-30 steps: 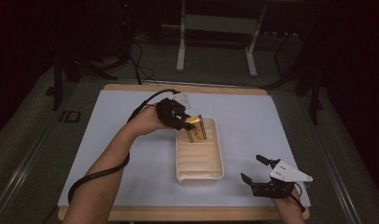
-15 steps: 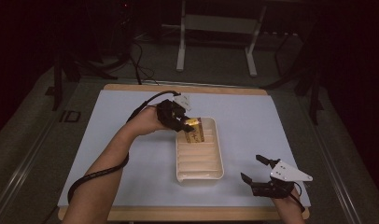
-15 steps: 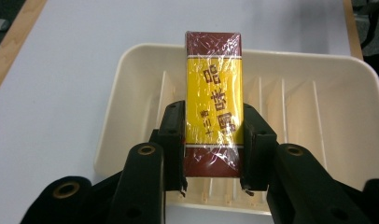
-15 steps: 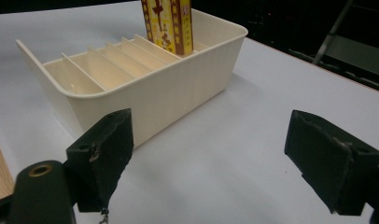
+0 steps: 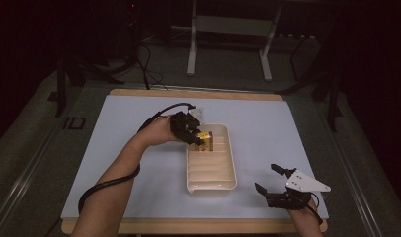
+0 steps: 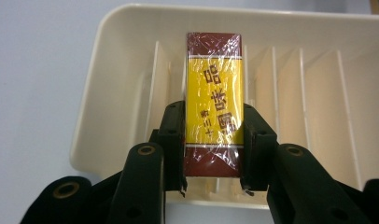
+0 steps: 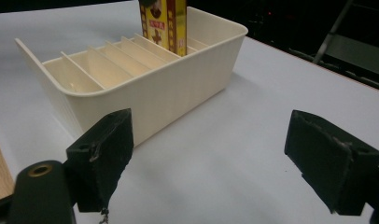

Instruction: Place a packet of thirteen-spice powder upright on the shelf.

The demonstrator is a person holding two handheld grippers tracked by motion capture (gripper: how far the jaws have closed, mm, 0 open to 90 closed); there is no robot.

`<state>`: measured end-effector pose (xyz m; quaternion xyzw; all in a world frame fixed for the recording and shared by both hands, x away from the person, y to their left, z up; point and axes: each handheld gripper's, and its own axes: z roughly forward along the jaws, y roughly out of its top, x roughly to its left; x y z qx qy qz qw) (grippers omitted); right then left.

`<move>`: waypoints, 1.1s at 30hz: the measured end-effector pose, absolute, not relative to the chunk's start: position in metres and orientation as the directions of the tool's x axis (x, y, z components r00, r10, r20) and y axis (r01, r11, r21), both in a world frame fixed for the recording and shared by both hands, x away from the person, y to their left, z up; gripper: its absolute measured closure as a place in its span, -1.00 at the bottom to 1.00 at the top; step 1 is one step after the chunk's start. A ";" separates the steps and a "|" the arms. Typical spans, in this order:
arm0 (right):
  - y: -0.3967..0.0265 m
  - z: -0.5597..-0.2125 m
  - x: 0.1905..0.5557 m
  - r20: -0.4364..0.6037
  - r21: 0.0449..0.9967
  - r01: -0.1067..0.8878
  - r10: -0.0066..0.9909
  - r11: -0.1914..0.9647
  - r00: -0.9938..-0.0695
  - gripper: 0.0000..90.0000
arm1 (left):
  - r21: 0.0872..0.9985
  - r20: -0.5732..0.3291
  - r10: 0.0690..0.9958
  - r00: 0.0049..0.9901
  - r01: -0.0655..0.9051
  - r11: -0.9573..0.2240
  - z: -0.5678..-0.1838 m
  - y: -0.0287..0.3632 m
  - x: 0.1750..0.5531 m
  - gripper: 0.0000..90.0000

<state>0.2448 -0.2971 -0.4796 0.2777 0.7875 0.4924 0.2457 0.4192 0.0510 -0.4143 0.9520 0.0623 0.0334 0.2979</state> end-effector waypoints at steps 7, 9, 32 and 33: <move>-0.297 -0.480 0.245 -0.110 0.912 0.198 0.679 0.359 -0.726 -0.65 | 0.562 0.027 0.128 0.991 0.091 -0.822 -0.421 0.042 0.421 0.49; -0.297 -0.480 0.245 -0.112 0.912 0.196 0.678 0.361 -0.726 -0.65 | 0.548 0.031 0.123 0.992 0.086 -0.832 -0.424 0.037 0.421 0.49; -0.297 -0.479 0.245 -0.108 0.915 0.196 0.682 0.353 -0.723 -0.65 | 0.598 0.045 0.178 0.983 0.116 -0.793 -0.393 0.051 0.413 0.39; -0.297 -0.479 0.245 -0.108 0.915 0.196 0.682 0.353 -0.723 -0.65 | 0.599 0.047 0.180 0.983 0.117 -0.792 -0.391 0.054 0.412 0.39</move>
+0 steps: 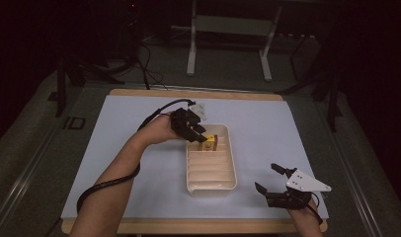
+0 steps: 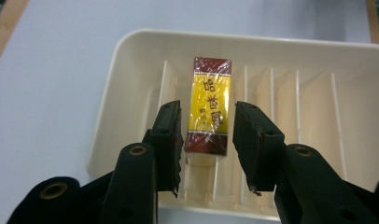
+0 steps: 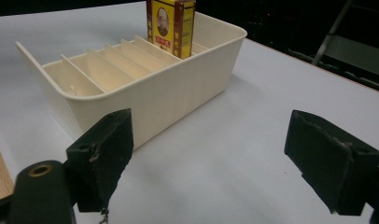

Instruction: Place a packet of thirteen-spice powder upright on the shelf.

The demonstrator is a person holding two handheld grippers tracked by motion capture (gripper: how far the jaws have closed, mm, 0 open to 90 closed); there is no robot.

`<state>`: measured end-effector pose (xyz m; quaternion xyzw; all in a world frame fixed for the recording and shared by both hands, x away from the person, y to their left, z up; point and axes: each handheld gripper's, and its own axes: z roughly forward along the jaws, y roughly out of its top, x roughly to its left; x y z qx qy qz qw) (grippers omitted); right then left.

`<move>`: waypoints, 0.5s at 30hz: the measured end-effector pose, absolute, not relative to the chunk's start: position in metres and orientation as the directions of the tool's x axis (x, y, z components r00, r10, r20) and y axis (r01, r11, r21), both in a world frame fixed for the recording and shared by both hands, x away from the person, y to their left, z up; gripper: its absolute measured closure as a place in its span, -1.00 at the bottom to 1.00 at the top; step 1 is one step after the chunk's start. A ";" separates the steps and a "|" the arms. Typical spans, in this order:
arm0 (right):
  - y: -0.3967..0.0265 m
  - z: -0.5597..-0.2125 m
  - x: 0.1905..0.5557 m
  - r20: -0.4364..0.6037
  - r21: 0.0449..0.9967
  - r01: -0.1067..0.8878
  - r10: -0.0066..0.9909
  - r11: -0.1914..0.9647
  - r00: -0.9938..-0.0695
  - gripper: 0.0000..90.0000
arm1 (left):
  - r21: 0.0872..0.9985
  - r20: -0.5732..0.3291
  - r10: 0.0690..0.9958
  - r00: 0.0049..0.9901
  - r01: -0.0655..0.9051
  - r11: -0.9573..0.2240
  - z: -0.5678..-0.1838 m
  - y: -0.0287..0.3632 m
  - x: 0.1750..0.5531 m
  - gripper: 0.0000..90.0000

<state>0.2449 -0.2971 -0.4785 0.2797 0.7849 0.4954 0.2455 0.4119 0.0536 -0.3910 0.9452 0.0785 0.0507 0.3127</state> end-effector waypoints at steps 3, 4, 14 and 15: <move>-0.297 -0.479 0.245 -0.108 0.914 0.198 0.681 0.354 -0.724 -0.65 | 0.611 0.045 0.186 0.981 0.121 -0.783 -0.386 0.061 0.407 0.38; -0.297 -0.479 0.245 -0.108 0.914 0.197 0.681 0.355 -0.724 -0.65 | 0.613 0.055 0.190 0.980 0.118 -0.782 -0.383 0.064 0.405 0.38; -0.296 -0.479 0.245 -0.107 0.913 0.201 0.682 0.356 -0.723 -0.65 | 0.579 0.063 0.202 0.977 0.129 -0.805 -0.380 0.088 0.387 0.39; -0.296 -0.479 0.245 -0.108 0.912 0.200 0.682 0.357 -0.724 -0.65 | 0.575 0.058 0.202 0.978 0.133 -0.807 -0.380 0.091 0.384 0.39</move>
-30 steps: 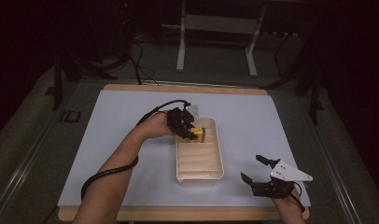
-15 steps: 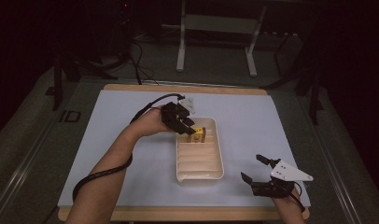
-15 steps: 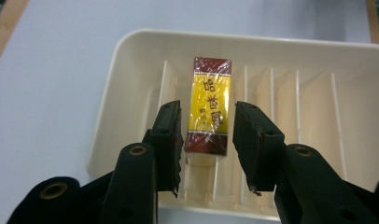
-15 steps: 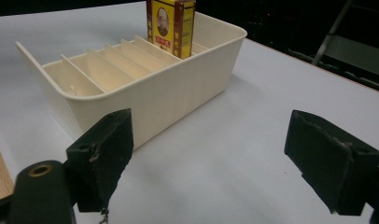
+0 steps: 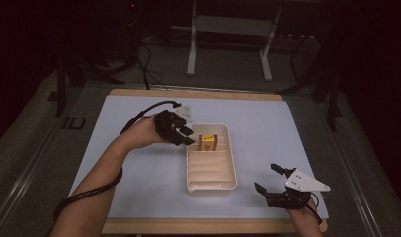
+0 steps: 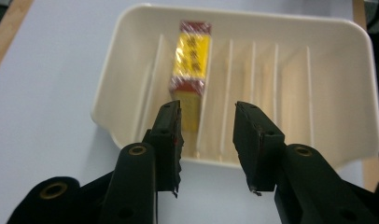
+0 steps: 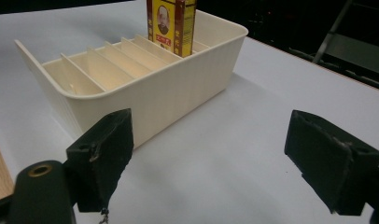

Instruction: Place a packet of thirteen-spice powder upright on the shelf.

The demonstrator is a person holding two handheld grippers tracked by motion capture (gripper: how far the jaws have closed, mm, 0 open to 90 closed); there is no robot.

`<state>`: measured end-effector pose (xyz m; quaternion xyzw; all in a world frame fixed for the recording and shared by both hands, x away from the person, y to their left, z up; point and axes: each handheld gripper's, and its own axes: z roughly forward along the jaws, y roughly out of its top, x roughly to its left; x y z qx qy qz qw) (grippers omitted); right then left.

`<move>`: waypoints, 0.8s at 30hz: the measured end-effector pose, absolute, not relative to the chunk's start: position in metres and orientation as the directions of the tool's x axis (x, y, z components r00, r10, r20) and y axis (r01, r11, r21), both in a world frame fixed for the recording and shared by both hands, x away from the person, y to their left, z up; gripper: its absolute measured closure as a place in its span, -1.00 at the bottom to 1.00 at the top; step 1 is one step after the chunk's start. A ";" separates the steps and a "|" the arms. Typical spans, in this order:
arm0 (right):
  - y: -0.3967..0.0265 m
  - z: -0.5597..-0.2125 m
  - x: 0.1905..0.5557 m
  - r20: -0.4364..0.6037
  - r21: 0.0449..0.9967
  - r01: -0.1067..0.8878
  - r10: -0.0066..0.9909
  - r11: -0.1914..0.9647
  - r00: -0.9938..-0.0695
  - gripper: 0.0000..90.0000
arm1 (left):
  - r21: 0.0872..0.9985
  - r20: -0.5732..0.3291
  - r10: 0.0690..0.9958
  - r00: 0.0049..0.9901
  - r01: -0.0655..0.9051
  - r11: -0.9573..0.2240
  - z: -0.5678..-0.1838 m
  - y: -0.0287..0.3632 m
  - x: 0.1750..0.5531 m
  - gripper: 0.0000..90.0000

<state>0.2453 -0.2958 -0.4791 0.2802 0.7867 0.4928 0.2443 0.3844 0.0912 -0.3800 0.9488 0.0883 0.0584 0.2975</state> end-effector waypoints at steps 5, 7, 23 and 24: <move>-0.296 -0.479 0.246 -0.107 0.912 0.202 0.684 0.356 -0.721 -0.65 | 0.583 0.034 0.236 0.971 0.173 -0.794 -0.381 0.105 0.376 0.38; -0.296 -0.479 0.246 -0.109 0.912 0.202 0.684 0.358 -0.721 -0.65 | 0.583 0.032 0.245 0.969 0.181 -0.792 -0.384 0.110 0.373 0.29; -0.295 -0.479 0.246 -0.116 0.909 0.201 0.686 0.364 -0.718 -0.65 | 0.658 -0.112 0.417 0.902 0.381 -0.649 -0.416 0.155 0.363 -0.66; -0.295 -0.479 0.246 -0.117 0.909 0.201 0.687 0.365 -0.717 -0.65 | 0.658 -0.112 0.415 0.903 0.381 -0.649 -0.418 0.158 0.361 -0.67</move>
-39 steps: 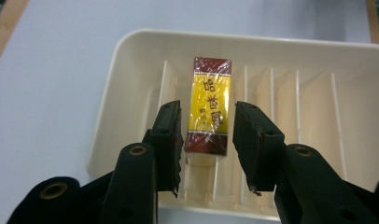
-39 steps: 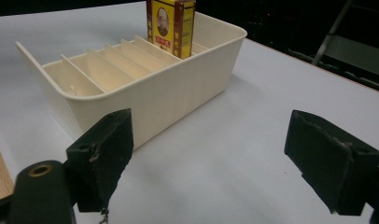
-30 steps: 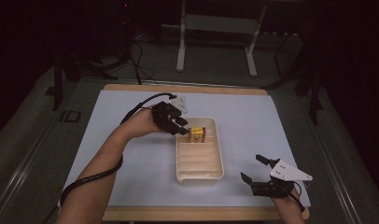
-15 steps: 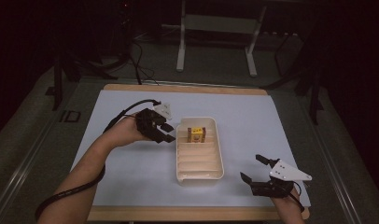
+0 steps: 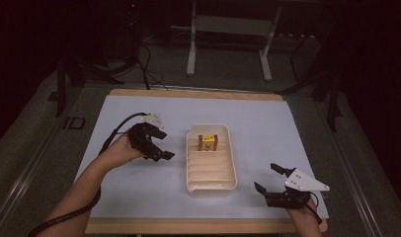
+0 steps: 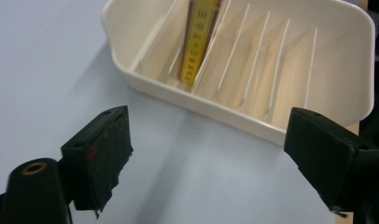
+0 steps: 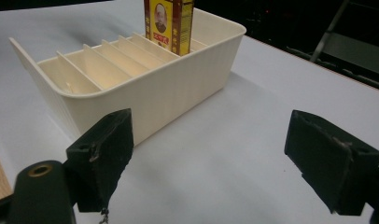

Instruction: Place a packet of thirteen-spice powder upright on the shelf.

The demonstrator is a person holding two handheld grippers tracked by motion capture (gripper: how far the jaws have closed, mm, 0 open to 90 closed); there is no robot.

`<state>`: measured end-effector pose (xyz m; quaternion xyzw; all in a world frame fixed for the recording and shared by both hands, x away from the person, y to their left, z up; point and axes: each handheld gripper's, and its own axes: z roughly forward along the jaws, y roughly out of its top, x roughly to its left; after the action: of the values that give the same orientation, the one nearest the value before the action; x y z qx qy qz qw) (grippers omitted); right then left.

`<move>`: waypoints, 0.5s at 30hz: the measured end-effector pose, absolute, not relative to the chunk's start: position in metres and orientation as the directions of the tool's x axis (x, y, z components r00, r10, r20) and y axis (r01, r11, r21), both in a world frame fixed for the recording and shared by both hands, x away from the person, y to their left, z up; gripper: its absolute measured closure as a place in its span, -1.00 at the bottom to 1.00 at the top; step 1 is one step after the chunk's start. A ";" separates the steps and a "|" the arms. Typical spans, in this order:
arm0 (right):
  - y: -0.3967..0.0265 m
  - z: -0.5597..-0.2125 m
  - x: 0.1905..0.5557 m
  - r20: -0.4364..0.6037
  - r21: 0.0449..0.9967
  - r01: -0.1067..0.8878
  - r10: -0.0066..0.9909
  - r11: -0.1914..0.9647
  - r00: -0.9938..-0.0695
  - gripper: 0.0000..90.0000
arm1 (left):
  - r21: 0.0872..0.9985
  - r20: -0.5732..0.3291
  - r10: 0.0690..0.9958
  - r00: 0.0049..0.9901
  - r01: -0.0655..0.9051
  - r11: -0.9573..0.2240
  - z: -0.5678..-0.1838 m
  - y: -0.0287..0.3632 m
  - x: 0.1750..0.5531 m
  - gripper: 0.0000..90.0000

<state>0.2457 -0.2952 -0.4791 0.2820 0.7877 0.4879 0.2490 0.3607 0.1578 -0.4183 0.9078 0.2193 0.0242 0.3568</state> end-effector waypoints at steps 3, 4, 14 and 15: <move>-0.295 -0.479 0.246 -0.117 0.909 0.201 0.688 0.364 -0.716 -0.65 | 0.669 -0.114 0.451 0.885 0.404 -0.624 -0.425 0.165 0.354 -0.83; -0.295 -0.479 0.246 -0.116 0.909 0.203 0.689 0.364 -0.716 -0.65 | 0.674 -0.114 0.470 0.875 0.416 -0.611 -0.427 0.169 0.353 -0.84; -0.295 -0.479 0.246 -0.128 0.908 0.199 0.694 0.370 -0.708 -0.66 | 0.697 -0.095 0.586 0.805 0.474 -0.538 -0.446 0.182 0.332 -0.84; -0.296 -0.479 0.246 -0.124 0.908 0.201 0.694 0.367 -0.709 -0.66 | 0.701 -0.094 0.589 0.802 0.474 -0.533 -0.448 0.181 0.329 -0.84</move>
<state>0.2458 -0.2956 -0.4790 0.2845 0.7868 0.4852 0.2541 0.3285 0.1812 -0.4481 0.8721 0.3047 0.0771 0.3750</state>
